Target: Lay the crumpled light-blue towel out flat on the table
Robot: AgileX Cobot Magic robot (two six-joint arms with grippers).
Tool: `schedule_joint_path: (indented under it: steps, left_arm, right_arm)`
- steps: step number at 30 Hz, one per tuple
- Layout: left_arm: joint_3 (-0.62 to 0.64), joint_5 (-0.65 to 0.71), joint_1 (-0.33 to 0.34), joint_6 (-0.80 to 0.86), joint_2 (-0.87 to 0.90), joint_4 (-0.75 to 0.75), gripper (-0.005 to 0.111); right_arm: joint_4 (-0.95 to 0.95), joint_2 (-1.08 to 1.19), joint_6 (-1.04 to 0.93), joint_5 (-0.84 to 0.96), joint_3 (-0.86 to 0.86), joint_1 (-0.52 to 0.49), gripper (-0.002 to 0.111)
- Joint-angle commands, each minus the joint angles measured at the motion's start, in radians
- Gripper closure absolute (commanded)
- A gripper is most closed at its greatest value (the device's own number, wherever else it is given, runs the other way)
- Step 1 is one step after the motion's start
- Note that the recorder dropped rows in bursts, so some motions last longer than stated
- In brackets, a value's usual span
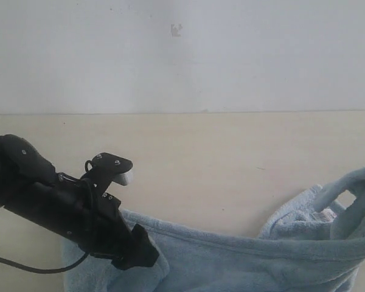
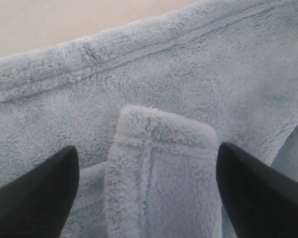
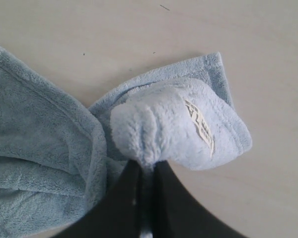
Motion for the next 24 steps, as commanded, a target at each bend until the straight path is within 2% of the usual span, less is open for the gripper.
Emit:
schedule_joint_path:
  steps: [1,6,9,13,20,24]
  left_arm:
    - [-0.004,0.005,-0.001,0.07,0.037,-0.074,0.034]
    - [-0.004,-0.019,-0.001,0.075,0.05,-0.076,0.035]
    - [-0.004,-0.019,-0.001,0.075,0.05,-0.076,0.039]
    - [-0.004,-0.012,-0.001,0.075,0.05,-0.08,0.052]
    - [-0.004,-0.008,-0.001,0.075,0.05,-0.08,0.085]
    - [-0.004,-0.021,-0.001,0.075,0.05,-0.102,0.098]
  right_arm:
    - [0.001,-0.004,-0.011,-0.012,0.002,-0.001,0.108]
    - [0.001,-0.004,-0.014,-0.011,0.002,-0.001,0.108]
    - [0.001,-0.004,-0.013,-0.013,0.002,-0.001,0.108]
    - [0.001,-0.004,-0.013,-0.013,0.002,-0.001,0.108]
    - [0.001,-0.004,-0.013,-0.013,0.002,-0.001,0.108]
    - [0.001,-0.004,-0.013,-0.011,0.002,-0.001,0.108]
